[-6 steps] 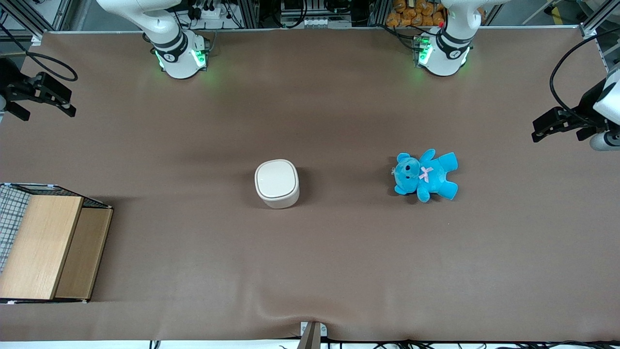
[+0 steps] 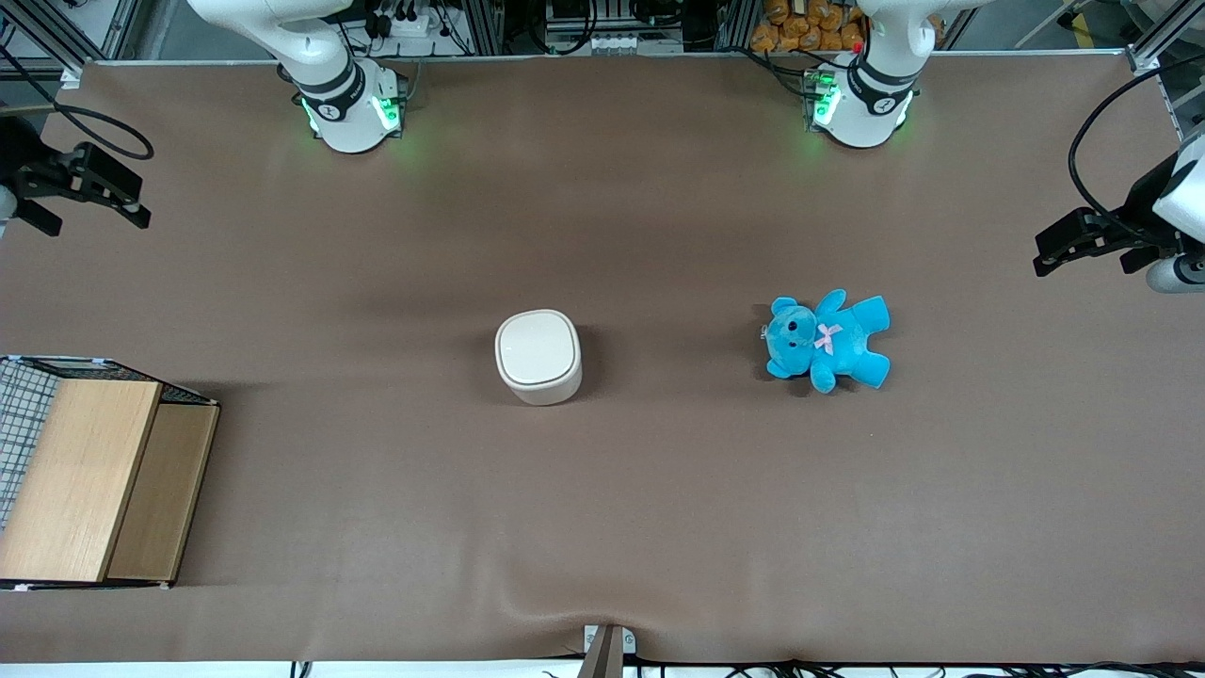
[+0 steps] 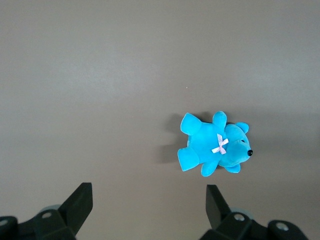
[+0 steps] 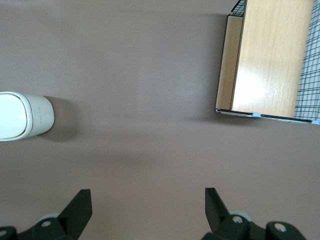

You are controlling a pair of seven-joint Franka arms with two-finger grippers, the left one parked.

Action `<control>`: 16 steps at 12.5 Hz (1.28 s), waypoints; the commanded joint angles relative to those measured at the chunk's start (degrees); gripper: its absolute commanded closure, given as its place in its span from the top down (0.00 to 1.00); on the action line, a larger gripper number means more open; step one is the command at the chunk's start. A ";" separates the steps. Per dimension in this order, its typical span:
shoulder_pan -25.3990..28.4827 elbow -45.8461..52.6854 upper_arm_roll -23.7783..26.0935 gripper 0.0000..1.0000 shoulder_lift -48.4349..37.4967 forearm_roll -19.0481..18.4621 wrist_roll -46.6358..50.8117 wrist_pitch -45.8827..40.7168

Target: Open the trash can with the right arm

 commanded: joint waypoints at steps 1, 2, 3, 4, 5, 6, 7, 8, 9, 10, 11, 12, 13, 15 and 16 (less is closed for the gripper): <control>1.21 0.05 2.61 1.00 2.38 2.28 1.41 1.46; 1.56 -0.04 4.63 1.00 3.70 2.29 4.03 3.04; 2.17 -0.13 6.57 1.00 5.28 2.29 6.93 4.36; 3.57 -0.21 7.89 1.00 7.03 2.29 9.83 6.20; 5.06 -0.22 9.12 1.00 8.97 2.29 12.55 8.04; 6.12 -0.13 10.79 0.73 10.81 2.29 15.02 10.15; 7.00 -0.21 12.54 0.40 12.48 2.29 17.30 12.87; 8.06 -0.13 14.04 0.18 14.59 1.68 19.15 15.77; 8.68 -0.13 14.32 0.07 16.61 1.85 20.04 18.41; 9.55 -0.13 14.41 0.00 18.89 2.29 20.05 20.17; 11.21 -0.13 14.58 0.00 21.00 1.51 20.05 22.28; 11.84 -0.13 14.58 0.00 22.59 1.24 19.96 24.65; 12.28 -0.13 14.58 0.00 24.44 1.24 20.05 25.98; 14.56 -0.13 14.58 0.00 27.25 0.89 22.32 28.27; 15.44 -0.13 14.58 0.00 28.22 -0.77 25.03 28.97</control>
